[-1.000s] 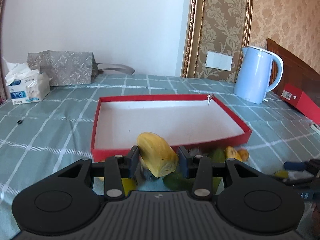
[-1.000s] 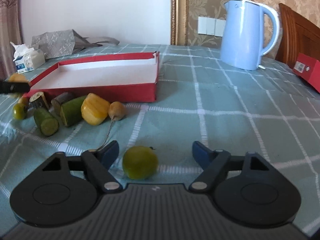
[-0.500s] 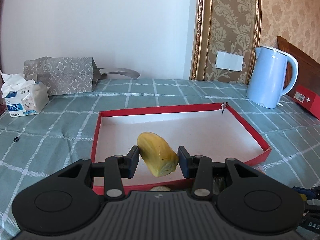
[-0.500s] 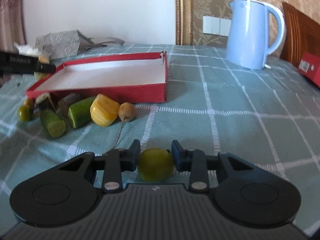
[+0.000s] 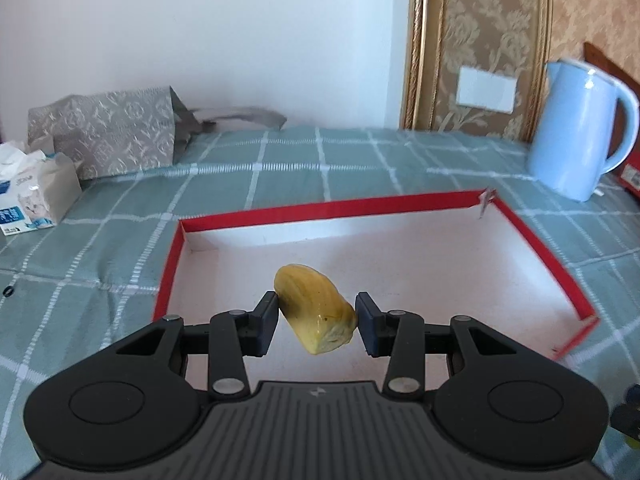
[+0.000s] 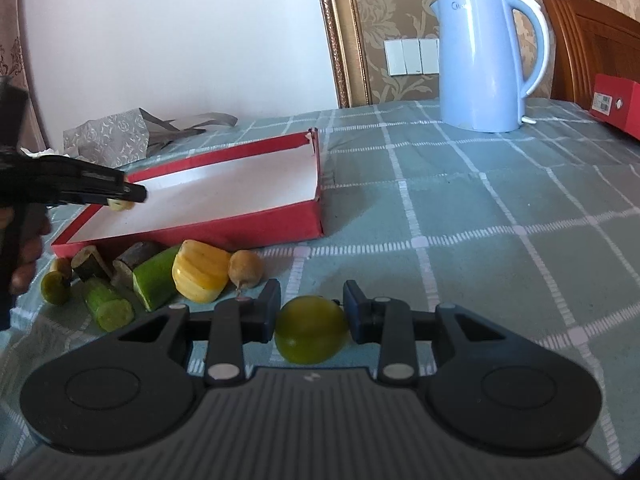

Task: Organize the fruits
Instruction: 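Lower the jackfruit chunk into the box and open the left gripper, then carry the green lime into the red box and open the right gripper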

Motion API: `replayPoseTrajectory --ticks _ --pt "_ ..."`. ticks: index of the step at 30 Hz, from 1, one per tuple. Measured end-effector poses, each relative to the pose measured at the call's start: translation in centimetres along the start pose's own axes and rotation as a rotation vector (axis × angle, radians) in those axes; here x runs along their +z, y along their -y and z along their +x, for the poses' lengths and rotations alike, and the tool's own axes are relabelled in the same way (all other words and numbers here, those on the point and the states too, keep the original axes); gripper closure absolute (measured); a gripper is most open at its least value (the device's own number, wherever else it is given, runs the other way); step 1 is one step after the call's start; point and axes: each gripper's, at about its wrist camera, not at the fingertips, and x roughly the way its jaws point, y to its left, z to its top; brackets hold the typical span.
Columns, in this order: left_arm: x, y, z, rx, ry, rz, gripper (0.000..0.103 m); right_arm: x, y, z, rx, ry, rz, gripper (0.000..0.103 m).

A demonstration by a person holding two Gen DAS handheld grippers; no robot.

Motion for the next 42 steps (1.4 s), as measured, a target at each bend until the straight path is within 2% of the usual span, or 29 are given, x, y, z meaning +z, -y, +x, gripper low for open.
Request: replayPoseTrajectory --ticks 4,7,9,10,12,14,18,20,23,28,34,37,42 --pt "0.4 0.1 2.6 0.019 -0.060 0.000 0.061 0.0 0.1 0.3 0.006 -0.004 0.005 0.071" --pt "0.3 0.1 3.4 0.037 -0.071 -0.001 0.060 0.0 0.2 0.5 0.015 -0.012 0.010 0.071" --pt "0.2 0.2 3.4 0.055 -0.065 0.002 0.052 0.0 0.2 0.5 0.012 -0.009 0.007 0.071" --pt "0.1 0.3 3.2 0.074 -0.057 0.012 0.048 0.0 0.2 0.6 0.014 -0.011 0.010 0.071" --pt "0.0 0.3 2.5 0.107 -0.020 0.027 0.030 0.0 0.3 0.7 0.016 -0.016 0.016 0.071" --pt "-0.2 -0.1 1.4 0.141 0.032 0.015 0.026 0.0 0.4 0.7 0.018 -0.019 0.018 0.071" --pt "-0.9 -1.2 -1.8 0.165 0.117 -0.046 0.026 0.0 0.2 0.7 0.013 -0.014 0.010 0.071" --pt "-2.0 -1.6 -4.0 0.147 0.163 -0.067 0.024 -0.1 0.2 0.6 0.009 -0.010 0.009 0.071" --pt "-4.1 -1.8 -6.9 0.077 0.201 -0.085 0.021 -0.1 0.1 0.6 0.003 -0.009 0.004 0.071" --pt "-8.6 -2.0 -10.2 -0.030 0.216 -0.064 0.021 -0.2 -0.3 0.5 -0.008 -0.010 -0.015 0.071" --pt "-11.3 -2.3 -10.5 -0.112 0.178 -0.019 0.021 0.9 -1.7 0.1 -0.020 0.007 -0.071 0.071" --pt "-12.0 -2.3 -10.4 -0.111 0.182 -0.014 0.015 2.8 -2.9 0.1 -0.013 0.042 -0.114 0.071" --pt "-12.2 -2.7 -10.5 -0.133 0.190 -0.029 0.015 6.6 -4.7 3.9 -0.015 0.044 -0.177 0.071"
